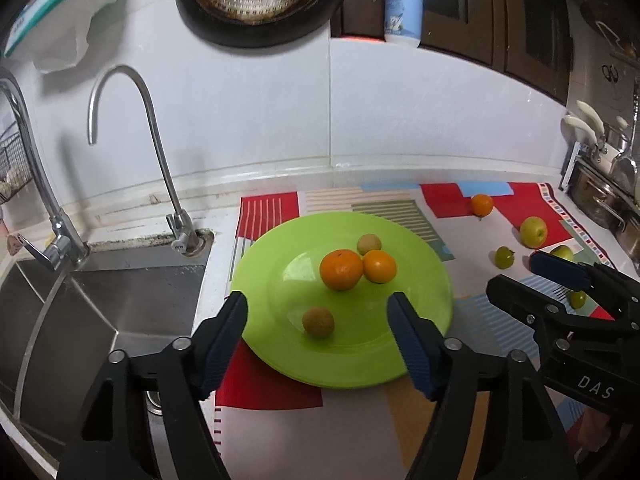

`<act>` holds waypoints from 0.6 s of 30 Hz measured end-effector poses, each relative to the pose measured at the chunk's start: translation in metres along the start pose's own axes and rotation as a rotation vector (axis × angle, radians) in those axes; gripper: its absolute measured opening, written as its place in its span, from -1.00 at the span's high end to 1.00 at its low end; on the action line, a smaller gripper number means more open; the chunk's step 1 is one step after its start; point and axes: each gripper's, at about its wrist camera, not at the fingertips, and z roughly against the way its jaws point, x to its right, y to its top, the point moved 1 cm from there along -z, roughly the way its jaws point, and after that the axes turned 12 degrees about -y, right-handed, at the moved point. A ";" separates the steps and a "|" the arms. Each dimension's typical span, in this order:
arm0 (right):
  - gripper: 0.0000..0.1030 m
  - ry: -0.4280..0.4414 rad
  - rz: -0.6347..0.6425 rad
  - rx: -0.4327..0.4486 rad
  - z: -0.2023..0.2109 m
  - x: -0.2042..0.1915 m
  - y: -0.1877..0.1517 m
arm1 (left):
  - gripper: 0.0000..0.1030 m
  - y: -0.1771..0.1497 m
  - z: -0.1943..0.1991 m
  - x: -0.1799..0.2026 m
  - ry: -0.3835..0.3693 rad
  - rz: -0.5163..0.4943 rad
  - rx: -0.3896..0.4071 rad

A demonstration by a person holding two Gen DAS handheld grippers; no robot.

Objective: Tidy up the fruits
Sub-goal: 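Open both grippers and move them from the plate toward the remaining fruits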

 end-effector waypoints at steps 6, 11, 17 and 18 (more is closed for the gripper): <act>-0.40 -0.058 -0.032 0.025 0.025 0.015 -0.008 | -0.58 0.000 0.016 0.019 -0.017 -0.039 0.031; -0.50 -0.110 -0.068 0.046 0.045 0.030 -0.015 | -0.65 0.001 0.029 0.034 -0.039 -0.055 0.058; -0.51 -0.159 -0.099 0.062 0.063 0.048 -0.022 | -0.68 0.003 0.038 0.052 -0.069 -0.072 0.081; -0.51 -0.165 -0.104 0.066 0.065 0.050 -0.022 | -0.68 0.003 0.039 0.056 -0.074 -0.076 0.083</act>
